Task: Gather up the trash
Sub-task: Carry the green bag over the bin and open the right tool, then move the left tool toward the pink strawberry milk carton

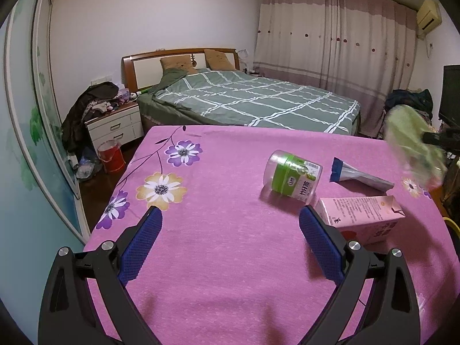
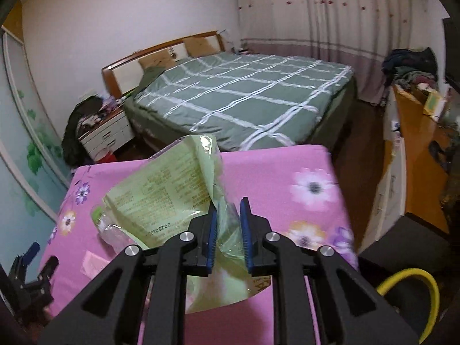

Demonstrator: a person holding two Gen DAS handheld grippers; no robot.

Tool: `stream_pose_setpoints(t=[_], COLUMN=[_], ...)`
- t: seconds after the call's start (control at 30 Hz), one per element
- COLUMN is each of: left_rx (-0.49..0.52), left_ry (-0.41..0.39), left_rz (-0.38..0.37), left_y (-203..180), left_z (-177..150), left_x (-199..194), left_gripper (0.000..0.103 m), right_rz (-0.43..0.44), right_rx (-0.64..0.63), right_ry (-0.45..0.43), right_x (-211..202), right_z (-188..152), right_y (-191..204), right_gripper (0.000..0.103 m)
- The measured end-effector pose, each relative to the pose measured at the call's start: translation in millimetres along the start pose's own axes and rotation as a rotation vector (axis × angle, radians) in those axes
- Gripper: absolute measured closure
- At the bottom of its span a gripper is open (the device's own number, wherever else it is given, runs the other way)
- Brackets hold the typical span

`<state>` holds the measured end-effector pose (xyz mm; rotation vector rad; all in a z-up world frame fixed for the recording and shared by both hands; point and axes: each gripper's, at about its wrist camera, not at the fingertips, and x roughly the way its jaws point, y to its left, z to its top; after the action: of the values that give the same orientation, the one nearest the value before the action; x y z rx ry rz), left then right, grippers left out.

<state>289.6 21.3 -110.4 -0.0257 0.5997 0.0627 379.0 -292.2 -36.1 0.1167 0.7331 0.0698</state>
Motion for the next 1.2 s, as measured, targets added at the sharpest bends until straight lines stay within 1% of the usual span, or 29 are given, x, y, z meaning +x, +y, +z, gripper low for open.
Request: stream_pose_setpoints(t=[0.03, 0.13, 0.17, 0.2, 0.23, 0.33, 0.37, 0.43, 0.5, 0.53, 0.57, 0.6, 0.63, 0.67, 0.73, 0.87, 1.1, 1.2], left_rx=[0.001, 0.012, 0.019, 0.024, 0.032, 0.047, 0.061, 0.091, 0.114, 0.125, 0.132, 0.139, 0.142, 0.144, 0.14, 0.139, 0.167, 0.177], left_ry=[-0.001, -0.004, -0.005, -0.005, -0.003, 0.017, 0.031, 0.048, 0.066, 0.073, 0.079, 0.087, 0.094, 0.104, 0.118, 0.154, 0.202, 0.218], left_rz=[-0.003, -0.016, -0.025, -0.033, -0.046, -0.112, -0.151, -0.187, -0.224, -0.241, -0.251, -0.263, -0.273, -0.285, -0.296, -0.305, -0.325, -0.367], left_y=[-0.5, -3.7, -5.8, -8.0, -10.6, -18.4, -24.0, -33.7, -43.2, -48.2, -51.8, -56.1, -59.1, -62.7, -65.8, -70.7, -79.9, -88.0], left_z=[-0.2, -1.4, -2.0, -2.0, -2.6, -4.5, -5.5, -7.6, -9.0, -9.5, -9.3, -9.2, -8.8, -8.1, -6.3, -4.3, -3.8, -3.2], left_x=[-0.4, -3.2, -4.0, -5.3, -5.8, -7.5, -6.8, -6.0, -6.0, -6.7, -6.8, -6.8, -6.8, -6.0, -3.5, 6.2, 27.1, 29.6], left_gripper=[0.008, 0.008, 0.008, 0.008, 0.008, 0.008, 0.008, 0.008, 0.008, 0.008, 0.008, 0.008, 0.008, 0.008, 0.008, 0.008, 0.008, 0.008], right_rz=[-0.015, -0.115, -0.138, -0.19, -0.216, -0.334, -0.365, -0.43, -0.453, -0.456, -0.465, -0.478, -0.497, -0.503, -0.522, -0.514, -0.501, -0.495], right_rx=[0.004, 0.074, 0.085, 0.108, 0.119, 0.189, 0.204, 0.224, 0.245, 0.252, 0.254, 0.249, 0.241, 0.238, 0.229, 0.221, 0.214, 0.217], right_ry=[-0.003, -0.014, -0.014, -0.012, -0.01, 0.01, 0.014, 0.024, 0.036, 0.042, 0.054, 0.058, 0.059, 0.057, 0.037, 0.014, 0.011, 0.01], right_x=[-5.6, -36.9, -42.0, -51.9, -56.9, -79.9, -85.0, -90.8, -91.8, -91.2, -90.3, -89.5, -89.2, -90.0, -94.7, -104.8, -106.1, -106.6], right_z=[-2.2, -30.2, -35.4, -46.9, -52.5, -86.3, -94.7, -106.8, -115.9, -117.9, -121.5, -124.1, -126.0, -127.9, -131.2, -139.9, -141.2, -141.9], right_y=[-7.0, -56.1, -65.3, -83.7, -93.3, -142.1, -153.4, -173.1, -188.8, -195.0, -201.2, -204.8, -206.6, -207.9, -207.6, -208.0, -203.1, -202.4], right_gripper=[0.088, 0.088, 0.088, 0.088, 0.087, 0.086, 0.086, 0.086, 0.083, 0.078, 0.069, 0.063, 0.049, 0.04, 0.037, 0.035, 0.034, 0.034])
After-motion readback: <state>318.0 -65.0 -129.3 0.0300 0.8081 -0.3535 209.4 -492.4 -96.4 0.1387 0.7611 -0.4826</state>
